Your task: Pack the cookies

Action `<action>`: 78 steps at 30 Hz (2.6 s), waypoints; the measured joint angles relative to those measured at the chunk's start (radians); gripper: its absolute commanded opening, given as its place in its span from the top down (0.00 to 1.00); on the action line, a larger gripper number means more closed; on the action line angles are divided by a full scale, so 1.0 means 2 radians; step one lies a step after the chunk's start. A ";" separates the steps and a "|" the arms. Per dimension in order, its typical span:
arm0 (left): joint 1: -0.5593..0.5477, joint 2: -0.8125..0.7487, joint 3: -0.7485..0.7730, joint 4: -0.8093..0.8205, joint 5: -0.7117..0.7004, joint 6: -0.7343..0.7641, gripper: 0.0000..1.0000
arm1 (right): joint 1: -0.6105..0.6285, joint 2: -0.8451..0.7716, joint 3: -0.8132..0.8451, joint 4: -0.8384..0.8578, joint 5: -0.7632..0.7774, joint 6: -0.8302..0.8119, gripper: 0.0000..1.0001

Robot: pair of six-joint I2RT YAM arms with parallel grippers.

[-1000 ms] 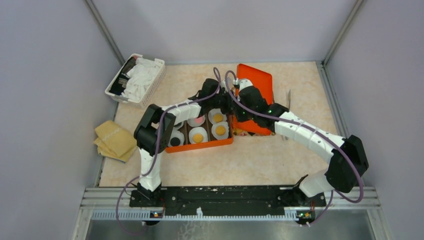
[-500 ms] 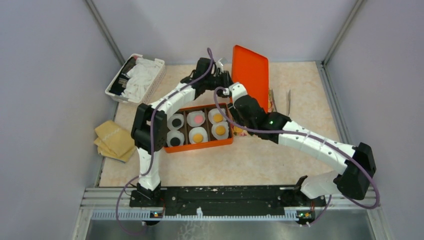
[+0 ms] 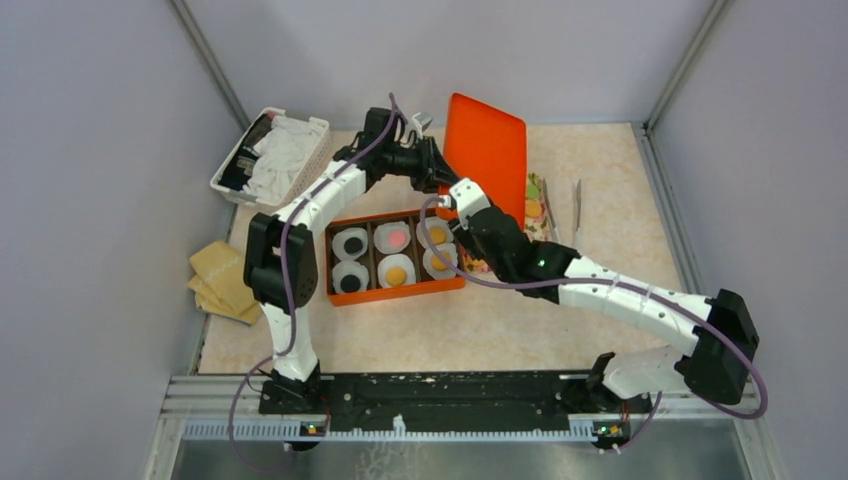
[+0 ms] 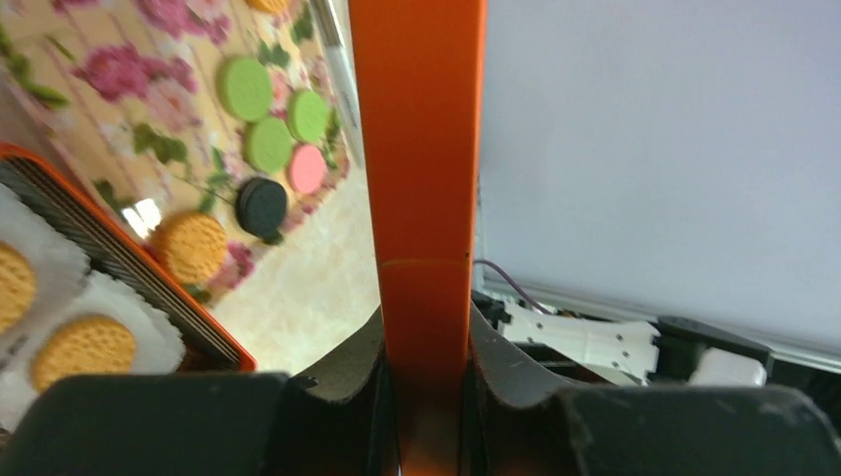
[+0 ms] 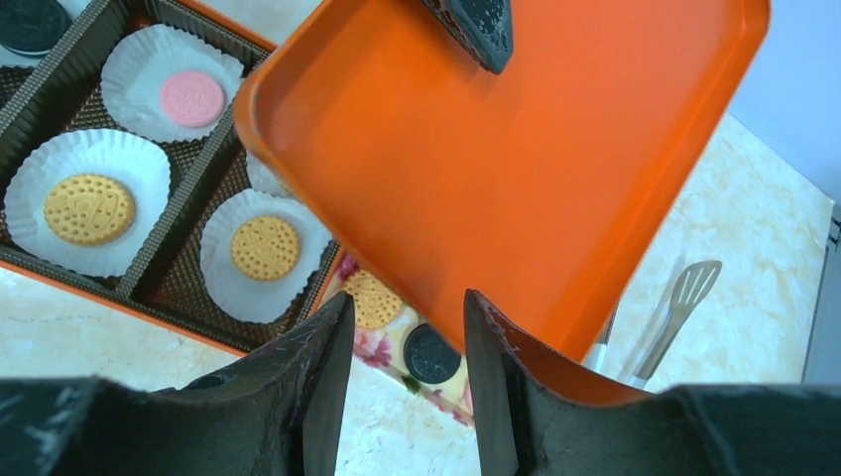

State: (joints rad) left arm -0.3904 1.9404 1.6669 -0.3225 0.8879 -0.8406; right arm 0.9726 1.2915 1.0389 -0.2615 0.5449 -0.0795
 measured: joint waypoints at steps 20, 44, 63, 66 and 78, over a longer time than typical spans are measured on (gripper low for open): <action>0.019 -0.013 -0.040 0.015 0.064 -0.046 1.00 | 0.047 0.065 -0.050 0.144 0.109 -0.112 1.00; 0.033 -0.081 -0.059 0.077 0.117 -0.035 0.51 | 0.019 0.115 0.010 0.340 0.295 -0.214 1.00; 0.077 -0.329 -0.094 0.013 -0.312 0.131 0.99 | -0.135 0.023 0.139 0.045 -0.168 0.152 1.00; 0.077 -0.327 -0.121 0.006 -0.331 0.138 0.98 | -0.142 0.018 0.136 0.055 -0.251 0.196 1.00; 0.077 -0.357 -0.187 0.004 -0.374 0.169 0.97 | -0.264 -0.021 -0.007 0.289 -0.477 0.426 1.00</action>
State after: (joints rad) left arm -0.2356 1.2259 1.2934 -0.3149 0.1406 -0.5022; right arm 0.4454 1.2488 1.0252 0.3168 -0.4084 0.7719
